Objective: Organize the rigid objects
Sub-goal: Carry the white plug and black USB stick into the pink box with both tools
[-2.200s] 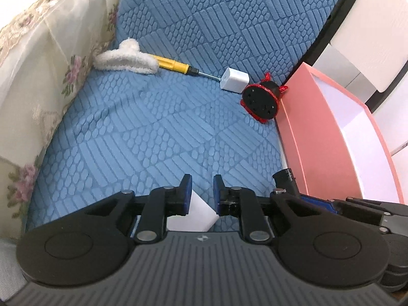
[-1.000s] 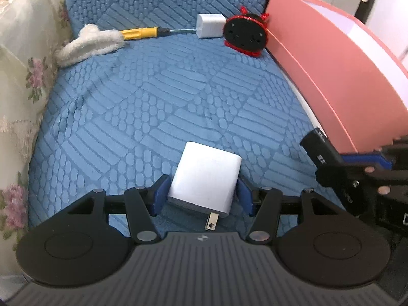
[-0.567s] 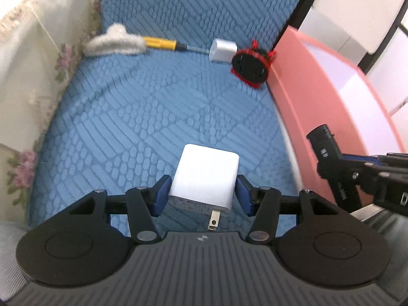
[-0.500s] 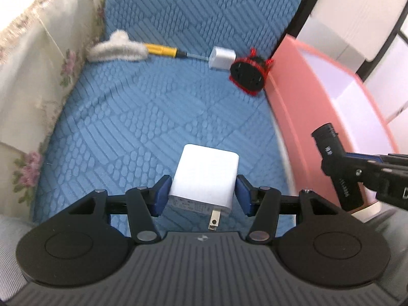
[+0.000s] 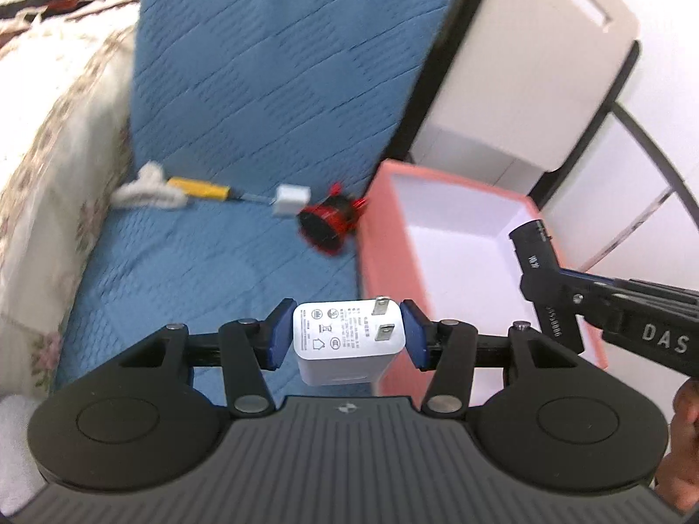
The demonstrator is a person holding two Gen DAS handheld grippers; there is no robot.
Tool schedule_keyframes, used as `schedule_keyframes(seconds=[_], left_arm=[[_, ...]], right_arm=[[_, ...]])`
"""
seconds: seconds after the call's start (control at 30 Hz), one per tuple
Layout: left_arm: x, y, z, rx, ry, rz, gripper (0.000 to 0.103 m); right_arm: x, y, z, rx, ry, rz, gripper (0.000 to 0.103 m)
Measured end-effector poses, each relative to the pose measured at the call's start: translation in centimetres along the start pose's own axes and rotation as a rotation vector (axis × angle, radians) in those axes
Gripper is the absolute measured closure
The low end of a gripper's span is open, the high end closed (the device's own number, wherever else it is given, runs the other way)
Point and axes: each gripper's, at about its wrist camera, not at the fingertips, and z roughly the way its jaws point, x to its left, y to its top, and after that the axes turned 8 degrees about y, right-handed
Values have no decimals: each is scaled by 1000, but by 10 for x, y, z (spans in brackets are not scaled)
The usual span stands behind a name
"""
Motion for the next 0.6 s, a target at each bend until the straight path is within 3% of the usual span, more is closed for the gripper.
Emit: schedule_keyframes(seconds=[0.33, 0.6], left_arm=[[-80, 18, -2, -50, -60, 50, 46], [-135, 12, 46, 10, -76, 88, 46]], right_arm=[[-61, 2, -33, -36, -50, 53, 90], [-118, -14, -21, 3, -92, 111, 90]])
